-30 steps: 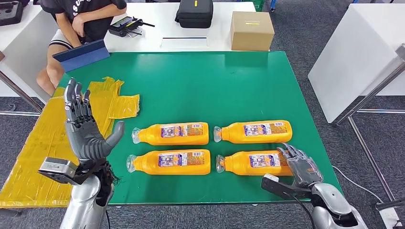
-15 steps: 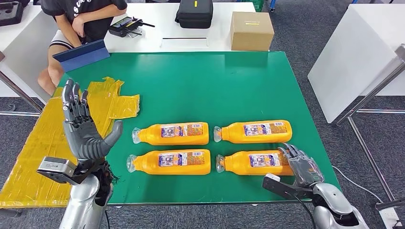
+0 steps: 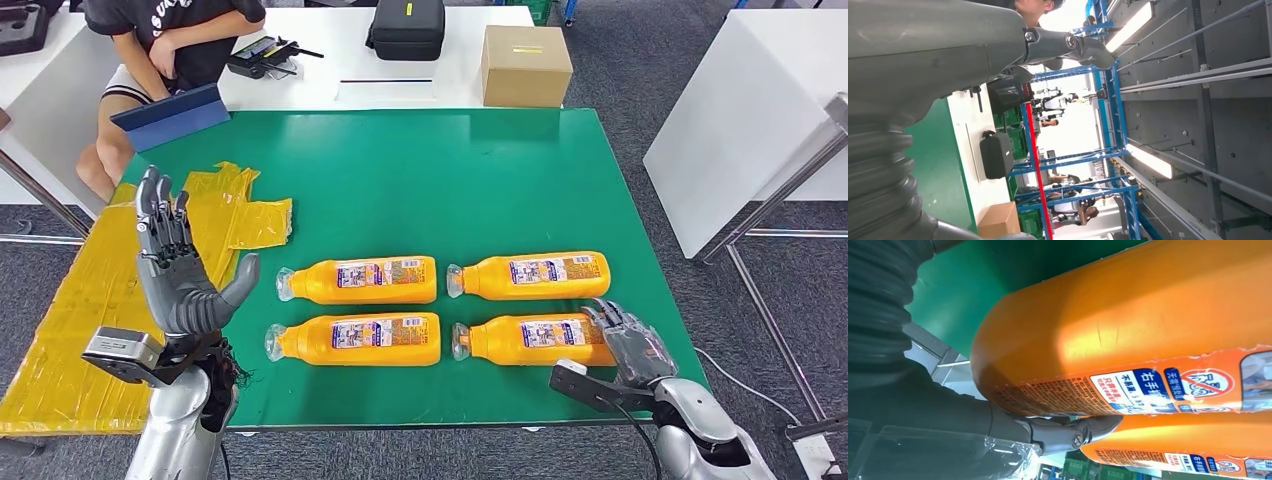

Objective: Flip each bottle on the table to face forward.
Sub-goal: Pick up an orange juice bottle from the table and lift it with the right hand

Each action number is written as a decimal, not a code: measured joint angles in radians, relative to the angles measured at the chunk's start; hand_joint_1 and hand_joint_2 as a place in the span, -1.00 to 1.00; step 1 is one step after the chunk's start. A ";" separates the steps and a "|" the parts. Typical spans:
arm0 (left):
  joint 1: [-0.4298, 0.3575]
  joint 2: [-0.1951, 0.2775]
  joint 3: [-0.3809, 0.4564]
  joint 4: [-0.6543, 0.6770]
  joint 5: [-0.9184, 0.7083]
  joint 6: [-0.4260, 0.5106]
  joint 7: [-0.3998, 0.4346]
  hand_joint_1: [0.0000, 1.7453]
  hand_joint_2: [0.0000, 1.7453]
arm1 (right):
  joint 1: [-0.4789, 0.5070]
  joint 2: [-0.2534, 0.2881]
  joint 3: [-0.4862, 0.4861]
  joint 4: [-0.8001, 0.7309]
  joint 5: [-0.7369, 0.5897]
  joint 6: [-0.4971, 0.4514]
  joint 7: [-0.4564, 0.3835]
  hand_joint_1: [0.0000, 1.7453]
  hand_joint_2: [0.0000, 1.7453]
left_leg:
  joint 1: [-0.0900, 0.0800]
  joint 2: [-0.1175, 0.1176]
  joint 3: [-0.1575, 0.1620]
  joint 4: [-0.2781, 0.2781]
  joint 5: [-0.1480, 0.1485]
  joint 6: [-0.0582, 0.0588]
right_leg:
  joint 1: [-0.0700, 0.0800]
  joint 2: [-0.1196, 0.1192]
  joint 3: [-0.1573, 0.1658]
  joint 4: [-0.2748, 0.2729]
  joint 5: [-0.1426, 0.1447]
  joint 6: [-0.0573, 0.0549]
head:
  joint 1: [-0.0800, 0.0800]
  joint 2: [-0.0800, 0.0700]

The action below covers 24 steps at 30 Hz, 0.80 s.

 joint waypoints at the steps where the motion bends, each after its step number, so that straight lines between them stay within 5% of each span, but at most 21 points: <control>1: 0.000 0.000 0.000 0.000 0.000 0.000 0.000 -1.00 1.00 | -0.001 -0.001 0.001 0.001 0.000 0.000 0.000 -1.00 1.00 | 0.000 0.000 0.000 0.000 0.000 0.000 | 0.000 0.000 0.000 0.000 0.000 0.000 | 0.000 0.000; 9: 0.000 -0.001 0.000 0.006 0.002 -0.003 0.001 -1.00 1.00 | -0.025 -0.012 0.022 0.019 0.002 0.021 0.006 -1.00 1.00 | 0.000 0.000 0.001 0.000 0.000 0.000 | 0.000 0.000 0.001 0.000 0.000 0.000 | 0.000 0.000; 24: 0.000 -0.003 0.000 0.011 0.015 0.005 0.000 -1.00 1.00 | -0.236 -0.075 0.187 0.185 -0.038 0.046 -0.035 -1.00 1.00 | -0.001 0.000 0.003 0.000 0.001 0.002 | -0.003 0.000 0.004 0.000 0.001 0.001 | 0.000 0.000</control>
